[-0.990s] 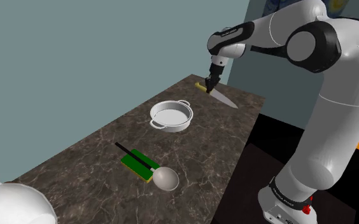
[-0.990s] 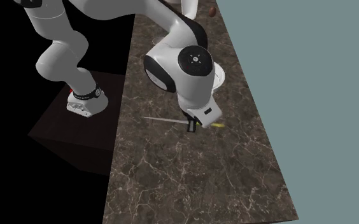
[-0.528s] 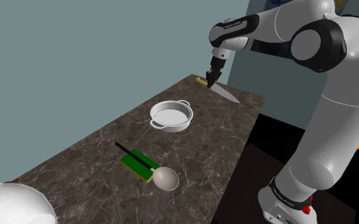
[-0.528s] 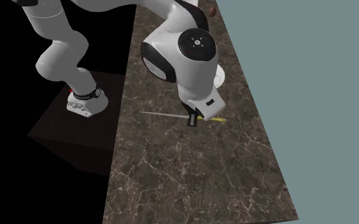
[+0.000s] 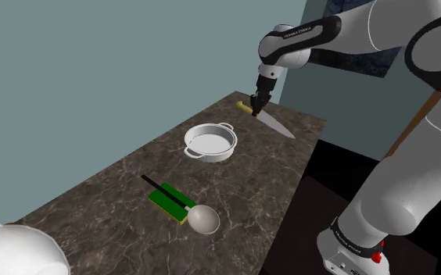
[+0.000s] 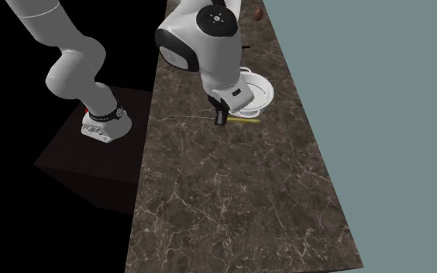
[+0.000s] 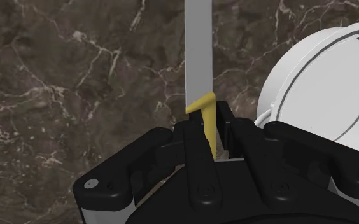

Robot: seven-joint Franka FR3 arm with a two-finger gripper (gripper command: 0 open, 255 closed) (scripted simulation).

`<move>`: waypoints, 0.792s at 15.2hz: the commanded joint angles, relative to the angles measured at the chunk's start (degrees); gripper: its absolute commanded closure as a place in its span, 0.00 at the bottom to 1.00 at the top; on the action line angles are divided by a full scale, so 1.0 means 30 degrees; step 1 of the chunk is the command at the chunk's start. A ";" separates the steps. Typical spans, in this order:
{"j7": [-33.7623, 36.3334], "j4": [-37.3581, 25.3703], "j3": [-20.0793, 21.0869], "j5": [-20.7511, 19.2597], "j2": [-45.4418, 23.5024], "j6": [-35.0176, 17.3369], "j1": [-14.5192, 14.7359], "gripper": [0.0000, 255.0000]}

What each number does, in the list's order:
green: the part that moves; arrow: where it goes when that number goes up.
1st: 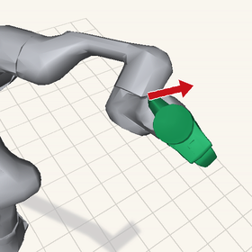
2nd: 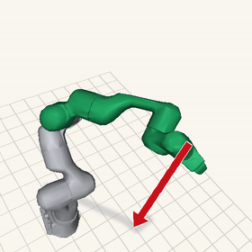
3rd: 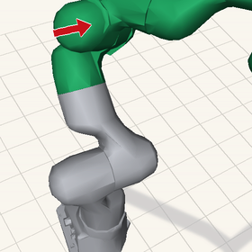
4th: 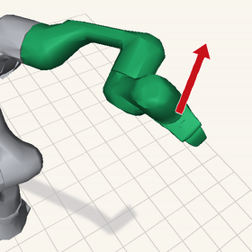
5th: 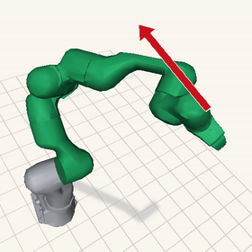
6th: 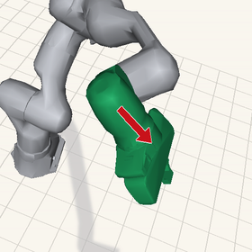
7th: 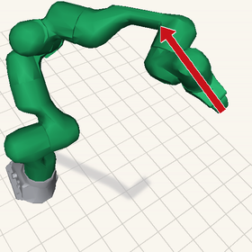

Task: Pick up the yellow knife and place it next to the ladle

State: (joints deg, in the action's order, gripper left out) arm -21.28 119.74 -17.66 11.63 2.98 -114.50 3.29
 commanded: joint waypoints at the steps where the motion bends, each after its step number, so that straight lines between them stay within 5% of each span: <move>1: 0.0865 0.1168 0.0413 -0.0266 0.1070 -0.0314 0.0331 1.00; 12: 0.5703 0.6724 0.3574 -0.0465 0.6327 -0.1576 0.1922 1.00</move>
State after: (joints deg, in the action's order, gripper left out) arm -5.75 138.99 -7.94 10.15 20.42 -119.56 8.63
